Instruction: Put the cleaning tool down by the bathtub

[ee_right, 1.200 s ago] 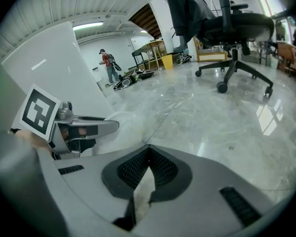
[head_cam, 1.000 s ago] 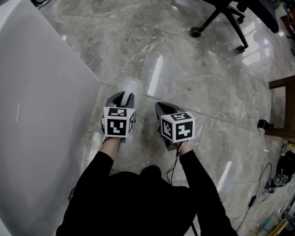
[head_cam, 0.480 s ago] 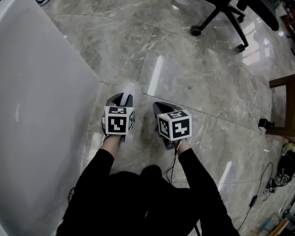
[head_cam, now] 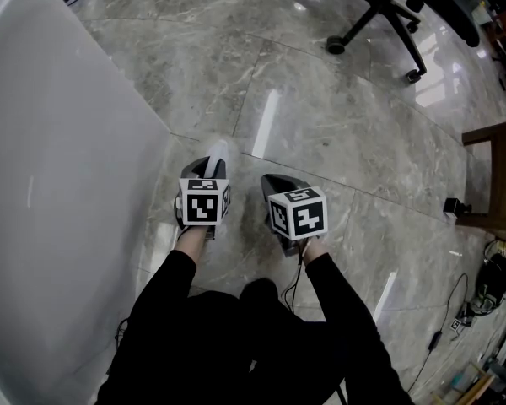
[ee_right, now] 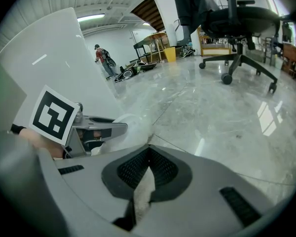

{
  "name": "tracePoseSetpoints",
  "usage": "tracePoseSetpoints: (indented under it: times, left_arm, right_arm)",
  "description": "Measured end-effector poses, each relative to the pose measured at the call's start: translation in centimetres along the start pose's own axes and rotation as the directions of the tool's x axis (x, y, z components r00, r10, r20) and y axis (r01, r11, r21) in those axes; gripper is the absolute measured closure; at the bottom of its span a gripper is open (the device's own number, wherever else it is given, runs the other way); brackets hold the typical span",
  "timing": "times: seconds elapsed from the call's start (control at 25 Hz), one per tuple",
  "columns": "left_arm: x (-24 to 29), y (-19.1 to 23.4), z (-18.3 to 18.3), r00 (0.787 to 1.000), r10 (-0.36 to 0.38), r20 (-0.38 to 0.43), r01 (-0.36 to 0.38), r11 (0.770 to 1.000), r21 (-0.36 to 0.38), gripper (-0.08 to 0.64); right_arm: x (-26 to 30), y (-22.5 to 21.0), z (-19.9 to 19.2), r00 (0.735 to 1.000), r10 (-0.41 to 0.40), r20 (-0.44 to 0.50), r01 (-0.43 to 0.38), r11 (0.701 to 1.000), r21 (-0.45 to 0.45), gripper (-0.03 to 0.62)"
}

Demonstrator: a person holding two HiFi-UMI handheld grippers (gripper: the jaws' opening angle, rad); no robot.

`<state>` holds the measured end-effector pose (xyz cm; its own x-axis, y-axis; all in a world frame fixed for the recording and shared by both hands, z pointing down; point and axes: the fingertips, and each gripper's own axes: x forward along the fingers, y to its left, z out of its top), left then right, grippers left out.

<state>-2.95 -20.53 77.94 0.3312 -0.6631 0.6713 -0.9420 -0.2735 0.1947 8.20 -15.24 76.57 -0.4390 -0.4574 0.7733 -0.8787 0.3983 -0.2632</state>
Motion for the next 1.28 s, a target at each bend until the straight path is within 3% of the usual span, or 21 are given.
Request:
tracePoseSetpoints:
  times: [0.52, 0.72, 1.28]
  left_arm:
    - [0.6, -0.3, -0.9, 1.000, 0.019, -0.021, -0.018, 0.999, 0.045, 0.459]
    - [0.0, -0.6, -1.0, 1.000, -0.009, -0.019, 0.010, 1.000, 0.023, 0.411]
    - [-4.6, -0.8, 3.2, 0.992, -0.069, 0.103, 0.065, 0.997, 0.043, 0.396]
  right_arm:
    - [-0.2, 0.0, -0.4, 1.000, -0.005, -0.012, 0.005, 1.000, -0.005, 0.591]
    - [-0.5, 0.1, -0.5, 1.000, -0.011, -0.013, 0.010, 1.000, -0.010, 0.591]
    - [-1.0, 1.2, 0.5, 1.000, -0.015, 0.005, 0.015, 1.000, -0.016, 0.591]
